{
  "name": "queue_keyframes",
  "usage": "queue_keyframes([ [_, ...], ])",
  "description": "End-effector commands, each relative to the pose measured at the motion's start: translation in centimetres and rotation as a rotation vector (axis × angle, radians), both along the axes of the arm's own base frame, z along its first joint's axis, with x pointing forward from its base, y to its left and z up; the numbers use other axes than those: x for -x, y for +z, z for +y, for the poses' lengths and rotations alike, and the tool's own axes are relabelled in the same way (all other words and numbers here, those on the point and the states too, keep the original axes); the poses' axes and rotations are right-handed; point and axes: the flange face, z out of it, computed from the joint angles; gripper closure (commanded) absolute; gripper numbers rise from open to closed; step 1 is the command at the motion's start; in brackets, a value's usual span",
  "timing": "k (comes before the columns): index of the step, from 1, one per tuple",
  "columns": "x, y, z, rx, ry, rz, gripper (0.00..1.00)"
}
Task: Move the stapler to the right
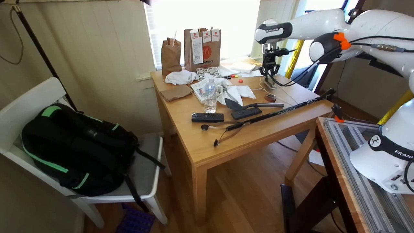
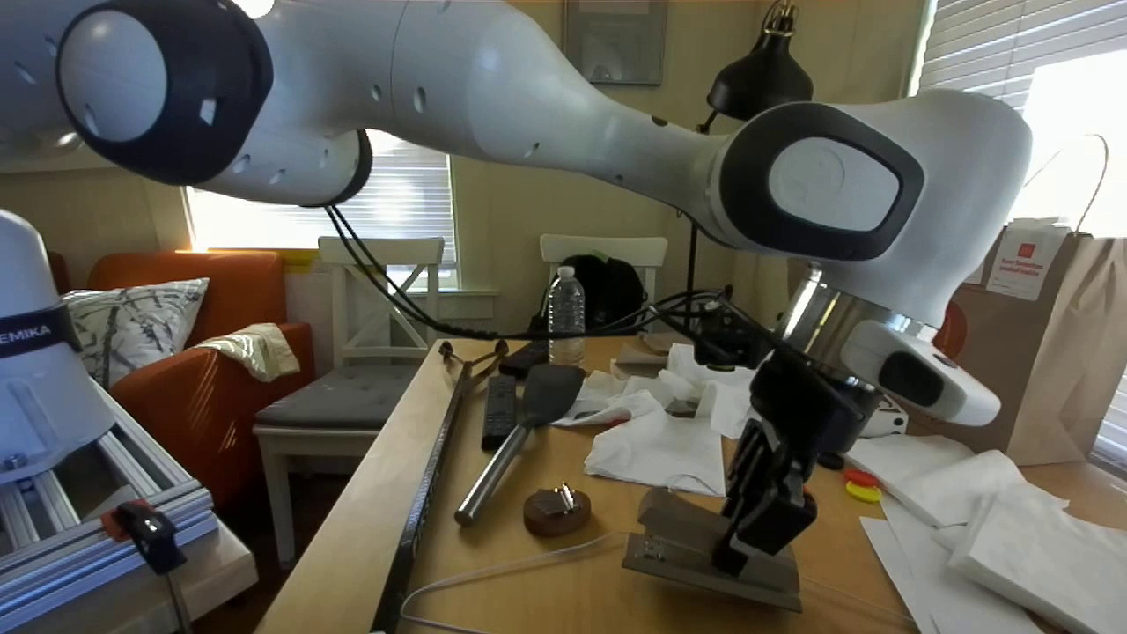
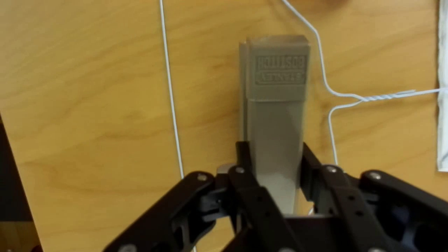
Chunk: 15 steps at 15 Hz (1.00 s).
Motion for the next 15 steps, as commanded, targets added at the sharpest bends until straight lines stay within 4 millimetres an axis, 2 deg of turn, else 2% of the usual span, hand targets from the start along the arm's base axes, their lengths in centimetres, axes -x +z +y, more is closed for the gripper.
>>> queue_keyframes([
  [1, 0.8, -0.7, -0.4, 0.004, -0.024, -0.011, 0.90],
  [4, 0.7, -1.3, -0.3, 0.002, -0.016, -0.011, 0.90],
  [5, 0.6, -1.1, -0.3, 0.005, -0.016, -0.005, 0.40],
  [6, 0.6, -1.0, -0.2, 0.002, -0.003, 0.002, 0.39],
  [8, 0.0, 0.5, -0.5, 0.023, 0.017, -0.017, 0.27],
  [10, -0.8, 3.4, -0.8, 0.042, 0.065, -0.055, 0.12],
  [12, -2.4, 6.7, -0.3, 0.016, 0.188, -0.134, 0.00],
  [15, -6.6, 10.0, 1.7, 0.016, 0.352, -0.188, 0.00],
])
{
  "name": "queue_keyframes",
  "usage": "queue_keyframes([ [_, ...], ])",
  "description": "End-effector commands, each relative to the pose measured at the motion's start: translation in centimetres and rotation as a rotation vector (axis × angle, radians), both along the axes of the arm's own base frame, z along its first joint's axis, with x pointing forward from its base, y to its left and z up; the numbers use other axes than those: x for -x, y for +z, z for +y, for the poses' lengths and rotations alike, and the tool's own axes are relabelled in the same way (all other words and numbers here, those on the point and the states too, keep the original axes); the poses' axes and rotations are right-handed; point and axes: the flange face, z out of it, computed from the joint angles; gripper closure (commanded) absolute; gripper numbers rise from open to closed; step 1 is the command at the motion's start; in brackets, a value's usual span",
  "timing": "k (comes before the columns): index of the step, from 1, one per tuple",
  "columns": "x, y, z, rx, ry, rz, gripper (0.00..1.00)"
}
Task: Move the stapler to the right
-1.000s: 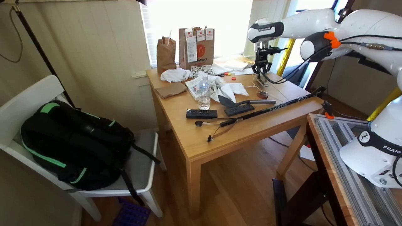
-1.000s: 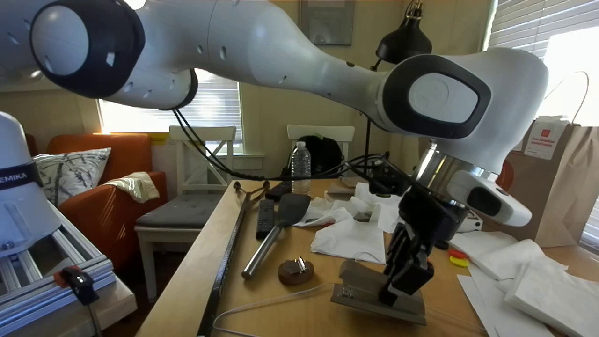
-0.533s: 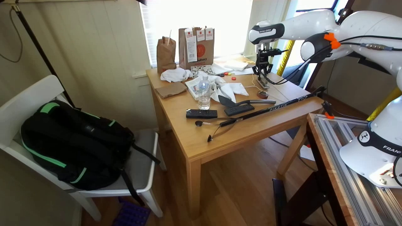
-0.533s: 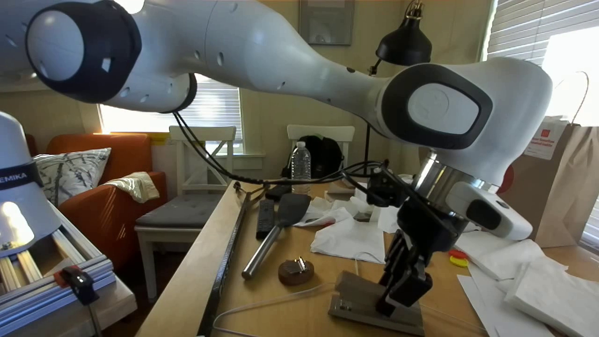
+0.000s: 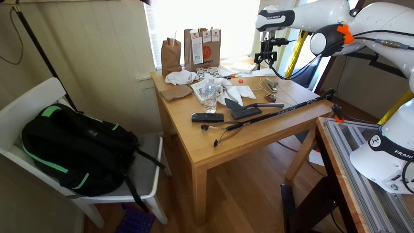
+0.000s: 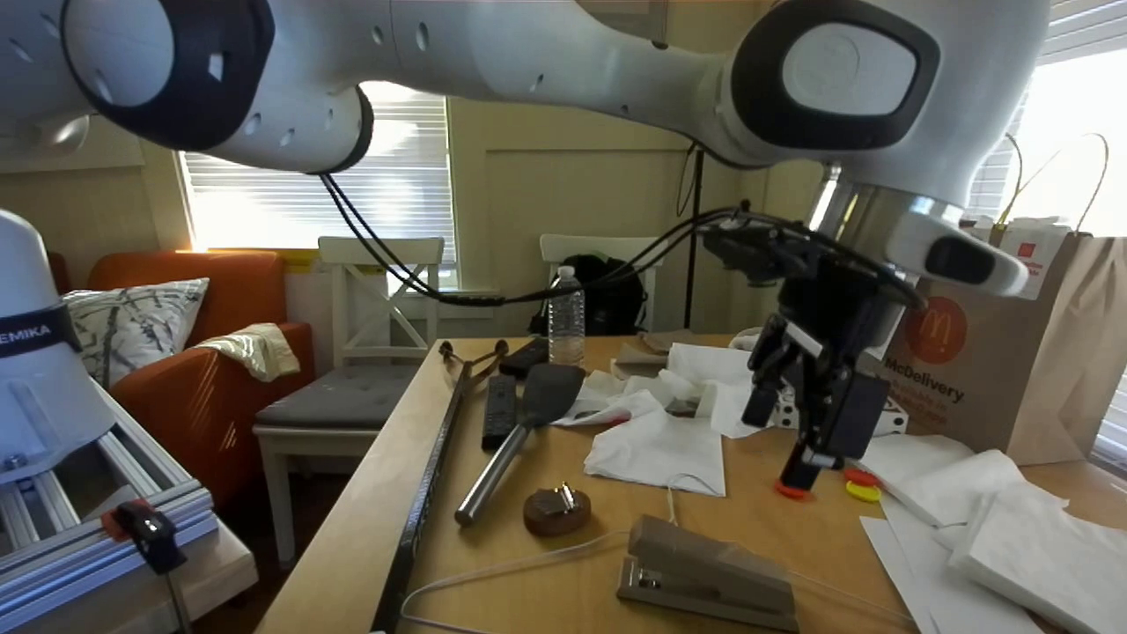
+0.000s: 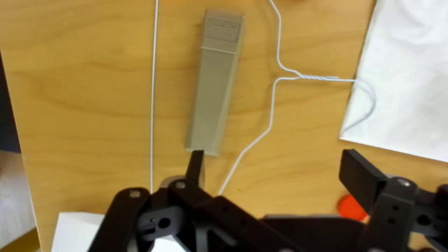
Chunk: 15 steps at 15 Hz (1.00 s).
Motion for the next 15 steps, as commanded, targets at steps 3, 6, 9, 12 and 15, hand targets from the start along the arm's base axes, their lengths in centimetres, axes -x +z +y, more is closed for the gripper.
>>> queue_keyframes([
  [3, -7.9, 4.8, 5.0, -0.029, 0.304, -0.060, 0.00],
  [6, -11.3, 4.8, 7.9, -0.046, 0.464, -0.036, 0.00],
  [9, -12.7, 4.5, 8.9, -0.039, 0.480, -0.044, 0.00],
  [12, -14.0, 4.4, 10.2, -0.046, 0.544, -0.028, 0.00],
  [15, -13.6, 4.4, 9.9, -0.046, 0.549, -0.027, 0.00],
])
